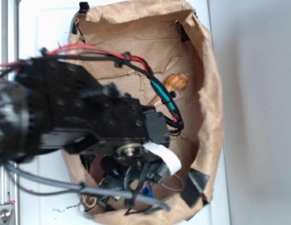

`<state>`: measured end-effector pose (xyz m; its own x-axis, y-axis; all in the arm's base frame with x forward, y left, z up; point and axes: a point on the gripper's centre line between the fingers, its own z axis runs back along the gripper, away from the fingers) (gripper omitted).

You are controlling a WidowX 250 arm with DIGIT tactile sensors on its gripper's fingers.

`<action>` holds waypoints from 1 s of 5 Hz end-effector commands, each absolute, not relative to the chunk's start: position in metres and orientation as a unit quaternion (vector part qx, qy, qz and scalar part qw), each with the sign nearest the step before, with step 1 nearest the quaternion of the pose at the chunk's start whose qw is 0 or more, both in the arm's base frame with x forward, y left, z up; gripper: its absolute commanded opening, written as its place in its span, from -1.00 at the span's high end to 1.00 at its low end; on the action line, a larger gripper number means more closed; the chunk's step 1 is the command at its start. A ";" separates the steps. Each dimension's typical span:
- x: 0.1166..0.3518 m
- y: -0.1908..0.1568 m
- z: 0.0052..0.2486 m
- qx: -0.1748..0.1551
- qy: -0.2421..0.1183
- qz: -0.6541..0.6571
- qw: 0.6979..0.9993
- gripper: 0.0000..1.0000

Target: Grab the gray animal.

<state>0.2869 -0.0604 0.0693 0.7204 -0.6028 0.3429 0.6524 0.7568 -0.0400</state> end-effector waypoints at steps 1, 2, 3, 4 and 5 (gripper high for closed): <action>0.295 -0.081 0.048 -0.067 -0.148 -0.360 0.919 -1.00; 0.295 -0.077 0.045 -0.059 -0.159 -0.347 0.922 1.00; 0.295 -0.064 0.065 -0.056 -0.177 -0.332 0.925 1.00; 0.294 -0.033 0.101 -0.015 -0.200 -0.285 0.937 1.00; 0.296 0.013 0.135 -0.012 -0.194 -0.217 0.957 1.00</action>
